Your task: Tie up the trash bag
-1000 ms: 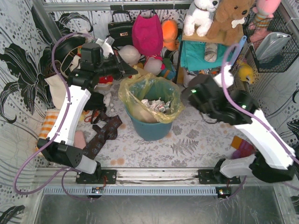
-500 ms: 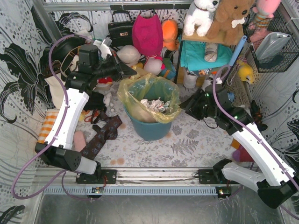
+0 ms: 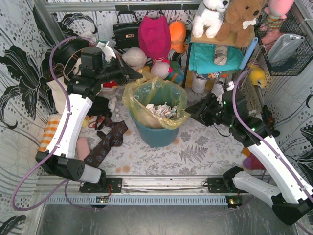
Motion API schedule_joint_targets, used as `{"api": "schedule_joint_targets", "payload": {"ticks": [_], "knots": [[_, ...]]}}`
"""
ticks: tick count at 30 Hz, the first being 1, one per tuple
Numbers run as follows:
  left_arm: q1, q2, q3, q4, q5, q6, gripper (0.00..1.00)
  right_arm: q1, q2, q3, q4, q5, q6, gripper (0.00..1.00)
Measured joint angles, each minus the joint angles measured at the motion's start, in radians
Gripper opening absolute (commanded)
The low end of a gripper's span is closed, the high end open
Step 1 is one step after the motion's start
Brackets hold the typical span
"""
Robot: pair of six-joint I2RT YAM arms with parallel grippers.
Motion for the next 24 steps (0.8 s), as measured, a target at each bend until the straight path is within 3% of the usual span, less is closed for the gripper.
{"api": "schedule_joint_targets", "payload": {"ticks": [10,13,19,24], "knots": [[0.0,0.0,-0.005,-0.002,-0.002,0.0,0.0,0.0,0.033,0.0,0.001,-0.073,-0.004,0.14],[0.0,0.0,-0.006,-0.002,-0.002,0.0,0.0,0.0,0.026,0.0,-0.001,-0.073,-0.004,0.0],[0.0,0.0,-0.006,-0.002,0.0,-0.003,0.0,0.0,0.028,0.043,-0.026,-0.072,-0.015,0.0],[0.0,-0.003,-0.006,-0.002,0.021,-0.003,0.0,0.0,0.09,0.215,-0.044,-0.055,-0.046,0.0]]}}
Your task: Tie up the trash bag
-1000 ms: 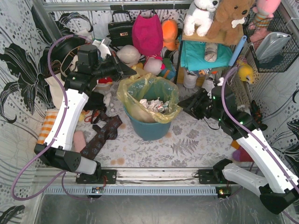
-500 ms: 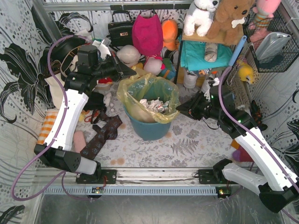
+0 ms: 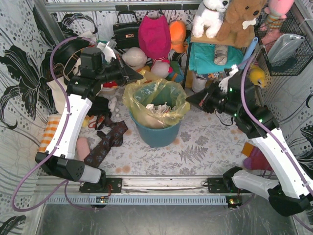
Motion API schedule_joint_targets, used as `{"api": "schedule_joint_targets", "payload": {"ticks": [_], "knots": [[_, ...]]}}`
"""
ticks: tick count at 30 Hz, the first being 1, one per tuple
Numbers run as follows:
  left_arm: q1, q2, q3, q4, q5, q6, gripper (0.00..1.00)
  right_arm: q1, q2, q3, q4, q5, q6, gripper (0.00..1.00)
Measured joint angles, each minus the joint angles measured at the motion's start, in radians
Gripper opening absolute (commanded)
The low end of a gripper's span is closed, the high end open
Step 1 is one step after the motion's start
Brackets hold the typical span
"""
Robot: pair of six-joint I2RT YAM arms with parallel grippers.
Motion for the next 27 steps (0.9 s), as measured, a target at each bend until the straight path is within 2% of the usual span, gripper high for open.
{"api": "schedule_joint_targets", "payload": {"ticks": [7,15,23,27], "knots": [[0.0,-0.074,-0.018,0.003,0.043,-0.007,0.0,0.0,0.147,0.282,-0.028,0.05,-0.078,0.0],[-0.005,-0.238,-0.087,0.06,0.056,-0.08,0.0,0.0,0.426,0.715,-0.124,0.074,-0.207,0.0],[-0.089,-0.339,-0.138,0.1,-0.018,-0.169,0.0,-0.052,0.669,1.155,-0.269,0.05,-0.297,0.0],[-0.111,-0.334,-0.087,0.09,-0.068,-0.186,0.0,-0.108,0.7,1.223,-0.279,0.0,-0.309,0.0]]}}
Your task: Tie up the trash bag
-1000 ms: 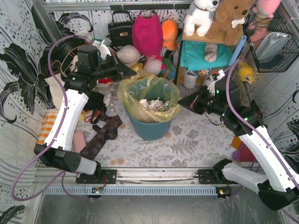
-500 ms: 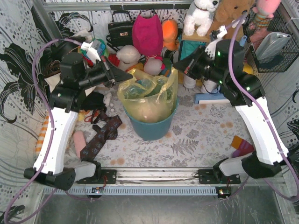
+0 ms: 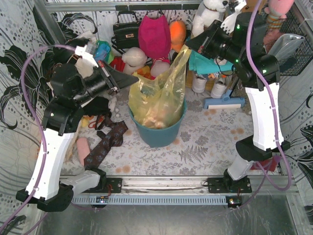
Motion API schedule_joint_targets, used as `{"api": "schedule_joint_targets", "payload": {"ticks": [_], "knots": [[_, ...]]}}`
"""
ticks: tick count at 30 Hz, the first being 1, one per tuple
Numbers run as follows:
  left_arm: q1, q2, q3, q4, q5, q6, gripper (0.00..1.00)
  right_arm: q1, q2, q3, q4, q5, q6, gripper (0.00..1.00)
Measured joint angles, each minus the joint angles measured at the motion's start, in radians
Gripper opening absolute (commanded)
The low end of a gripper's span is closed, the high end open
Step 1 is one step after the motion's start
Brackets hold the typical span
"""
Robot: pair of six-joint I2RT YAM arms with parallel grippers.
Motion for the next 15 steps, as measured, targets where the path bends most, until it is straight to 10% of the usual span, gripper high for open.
{"api": "schedule_joint_targets", "payload": {"ticks": [15], "knots": [[-0.001,0.11,0.389,-0.106,-0.244,0.087,0.0,-0.101,-0.178,-0.158,0.111,-0.073,-0.003,0.0]]}}
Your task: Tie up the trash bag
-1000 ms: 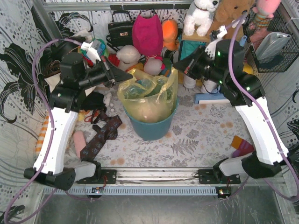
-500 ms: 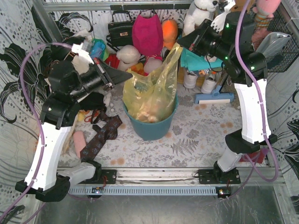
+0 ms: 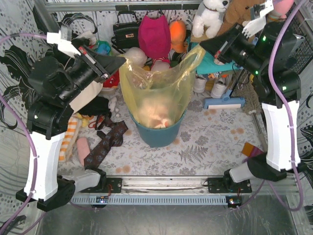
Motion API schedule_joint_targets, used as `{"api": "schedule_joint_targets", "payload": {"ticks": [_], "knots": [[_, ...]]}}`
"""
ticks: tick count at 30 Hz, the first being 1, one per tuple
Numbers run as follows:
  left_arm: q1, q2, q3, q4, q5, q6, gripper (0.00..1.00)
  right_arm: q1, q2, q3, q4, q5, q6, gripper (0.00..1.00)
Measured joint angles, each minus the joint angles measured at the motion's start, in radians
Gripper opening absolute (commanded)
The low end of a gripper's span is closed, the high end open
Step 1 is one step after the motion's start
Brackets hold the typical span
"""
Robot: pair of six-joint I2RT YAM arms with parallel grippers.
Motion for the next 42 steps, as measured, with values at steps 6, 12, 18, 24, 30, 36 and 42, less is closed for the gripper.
{"api": "schedule_joint_targets", "payload": {"ticks": [6,12,18,24,30,36,42], "knots": [[-0.001,-0.147,-0.419,0.037,-0.12,0.005,0.0,0.0,-0.262,-0.563,0.191,-0.031,0.03,0.0],[0.013,-0.085,-0.504,0.076,-0.1,-0.024,0.0,0.0,-0.205,-0.658,0.264,-0.103,0.076,0.0],[0.014,-0.11,-0.37,0.243,-0.018,-0.022,0.0,0.0,-0.128,-0.394,0.312,-0.159,0.096,0.0],[0.014,-0.248,-0.403,0.386,0.028,0.016,0.28,0.0,-0.215,-0.385,0.39,-0.181,0.101,0.39],[0.014,-0.306,-0.46,0.346,-0.019,0.071,0.75,0.0,-0.284,-0.505,0.305,-0.148,0.059,0.58],[0.014,-0.24,-0.342,0.117,-0.142,0.135,0.86,0.0,-0.285,-0.497,0.1,-0.065,-0.03,0.66],[0.014,-0.114,-0.122,-0.108,-0.212,0.167,0.93,0.0,-0.246,-0.497,0.014,-0.069,-0.074,0.8]]}}
